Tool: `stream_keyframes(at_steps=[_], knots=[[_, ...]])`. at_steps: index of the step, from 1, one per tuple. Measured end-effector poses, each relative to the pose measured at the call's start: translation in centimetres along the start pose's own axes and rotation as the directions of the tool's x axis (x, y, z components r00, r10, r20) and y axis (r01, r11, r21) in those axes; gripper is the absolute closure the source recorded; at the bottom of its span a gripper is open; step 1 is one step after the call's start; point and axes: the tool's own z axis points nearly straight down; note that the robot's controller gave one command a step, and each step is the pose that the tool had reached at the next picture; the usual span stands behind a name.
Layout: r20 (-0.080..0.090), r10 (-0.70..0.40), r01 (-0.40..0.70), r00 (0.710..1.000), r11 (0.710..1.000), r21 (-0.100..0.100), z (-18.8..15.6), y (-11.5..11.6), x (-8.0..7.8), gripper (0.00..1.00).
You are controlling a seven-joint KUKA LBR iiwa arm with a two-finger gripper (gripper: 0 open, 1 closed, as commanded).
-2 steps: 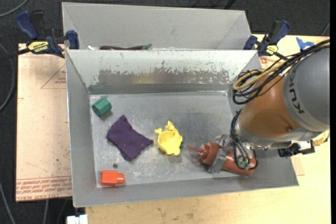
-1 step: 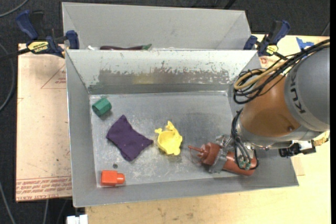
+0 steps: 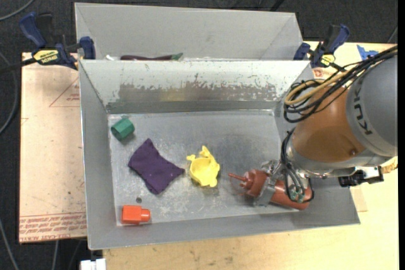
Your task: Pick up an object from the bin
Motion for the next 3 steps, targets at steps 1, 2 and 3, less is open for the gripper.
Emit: stream_keyframes(at_steps=[1,2,3], knots=[[0.002,0.000,0.000,1.000,1.000,-0.001,-0.76,0.03,-0.09,1.00],[0.004,-0.001,0.001,1.000,1.000,-0.001,-1.24,0.05,-0.13,1.00],[0.004,-0.001,0.001,1.000,1.000,-0.001,-0.51,0.07,-0.15,1.00]])
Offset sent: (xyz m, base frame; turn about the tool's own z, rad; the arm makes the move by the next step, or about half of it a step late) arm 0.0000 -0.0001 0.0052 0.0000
